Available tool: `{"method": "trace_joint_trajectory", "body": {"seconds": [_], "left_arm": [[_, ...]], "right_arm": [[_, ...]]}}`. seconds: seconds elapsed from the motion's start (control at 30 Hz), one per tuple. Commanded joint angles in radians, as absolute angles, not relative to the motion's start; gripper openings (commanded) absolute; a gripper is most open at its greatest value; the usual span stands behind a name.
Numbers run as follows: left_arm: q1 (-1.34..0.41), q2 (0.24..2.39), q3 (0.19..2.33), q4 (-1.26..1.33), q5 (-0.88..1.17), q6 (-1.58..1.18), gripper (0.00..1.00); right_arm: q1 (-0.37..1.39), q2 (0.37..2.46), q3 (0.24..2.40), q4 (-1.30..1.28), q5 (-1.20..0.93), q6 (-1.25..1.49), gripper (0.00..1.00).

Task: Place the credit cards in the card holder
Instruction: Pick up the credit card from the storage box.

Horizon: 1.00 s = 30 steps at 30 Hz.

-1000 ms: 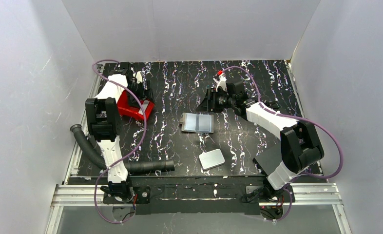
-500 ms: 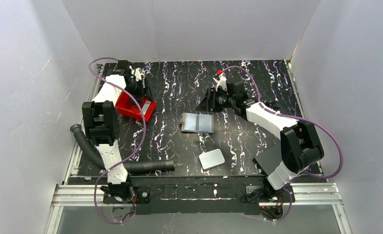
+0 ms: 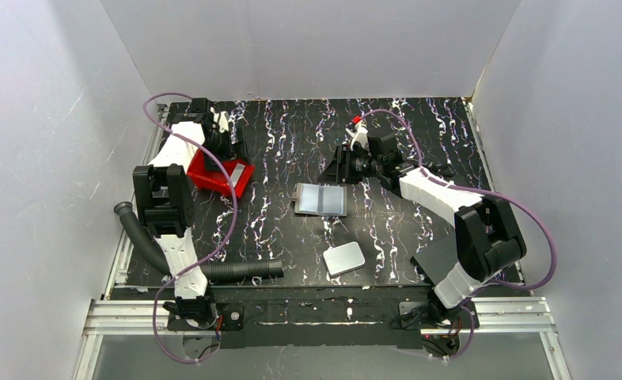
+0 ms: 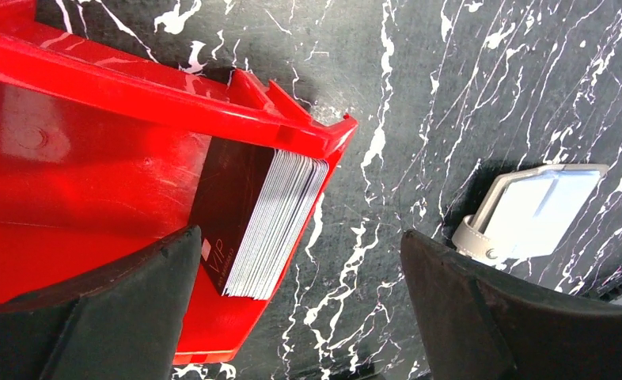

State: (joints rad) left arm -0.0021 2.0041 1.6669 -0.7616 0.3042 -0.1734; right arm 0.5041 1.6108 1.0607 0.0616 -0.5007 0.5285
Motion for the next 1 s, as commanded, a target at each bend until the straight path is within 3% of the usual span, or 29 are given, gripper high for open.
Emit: {"method": "trace_joint_trajectory", "body": {"seconds": [0.0, 0.13, 0.47, 0.77, 0.97], "left_arm": [[0.023, 1.954, 1.663, -0.78, 0.286, -0.159, 0.98], [0.043, 2.034, 1.683, -0.801, 0.395, -0.172, 0.98], [0.041, 2.065, 1.682, -0.785, 0.448, -0.167, 0.98], [0.041, 2.03, 1.665, -0.776, 0.463, -0.169, 0.69], [0.042, 1.991, 1.649, -0.769, 0.432, -0.166, 0.55]], "right_arm": [[0.503, 1.605, 1.046, 0.111, -0.518, 0.537, 0.59], [0.503, 1.599, 1.046, 0.114, -0.518, 0.539, 0.59], [0.503, 1.595, 1.047, 0.125, -0.523, 0.547, 0.59], [0.503, 1.595, 1.05, 0.127, -0.523, 0.552, 0.58], [0.503, 1.598, 1.048, 0.13, -0.525, 0.553, 0.58]]}}
